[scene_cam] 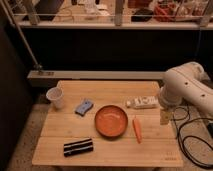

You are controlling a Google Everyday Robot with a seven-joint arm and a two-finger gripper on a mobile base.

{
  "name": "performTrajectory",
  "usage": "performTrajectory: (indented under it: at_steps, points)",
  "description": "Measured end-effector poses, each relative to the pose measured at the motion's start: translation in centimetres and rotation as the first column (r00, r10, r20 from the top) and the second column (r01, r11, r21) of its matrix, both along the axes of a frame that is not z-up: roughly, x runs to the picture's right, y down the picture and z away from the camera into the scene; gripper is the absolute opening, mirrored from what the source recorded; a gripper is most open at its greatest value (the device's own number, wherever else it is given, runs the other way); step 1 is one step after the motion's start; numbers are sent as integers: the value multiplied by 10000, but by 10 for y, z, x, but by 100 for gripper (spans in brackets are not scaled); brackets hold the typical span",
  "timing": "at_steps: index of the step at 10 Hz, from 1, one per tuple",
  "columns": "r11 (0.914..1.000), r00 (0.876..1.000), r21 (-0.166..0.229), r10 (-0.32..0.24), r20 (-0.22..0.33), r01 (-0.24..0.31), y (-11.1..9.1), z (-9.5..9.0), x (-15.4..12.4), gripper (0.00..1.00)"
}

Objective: Place the eraser in the ceramic cup

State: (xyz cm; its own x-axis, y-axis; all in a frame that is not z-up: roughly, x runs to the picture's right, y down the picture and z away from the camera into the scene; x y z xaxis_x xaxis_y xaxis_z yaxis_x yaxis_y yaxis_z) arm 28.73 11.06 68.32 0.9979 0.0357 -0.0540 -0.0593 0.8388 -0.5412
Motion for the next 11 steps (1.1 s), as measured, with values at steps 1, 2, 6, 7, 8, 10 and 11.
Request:
performTrajectory:
  at_steps: [1,2,6,7,8,10,11]
  points:
    - [10000,10000,0,0,1,0,0,0,0,80]
    - [10000,10000,0,0,0,0,0,0,0,80]
    - [10000,10000,0,-2,3,2,0,0,0,80]
    - [10000,10000,10,8,91,-8,0,-2,-4,80]
    - [10000,9995,25,-21,316,20,-1,-6,-11,80]
    - [9999,9965,34,-107,833,104,-1,-14,-40,80]
    - [9999,9945,27,-127,1043,125,-1,-16,-57,80]
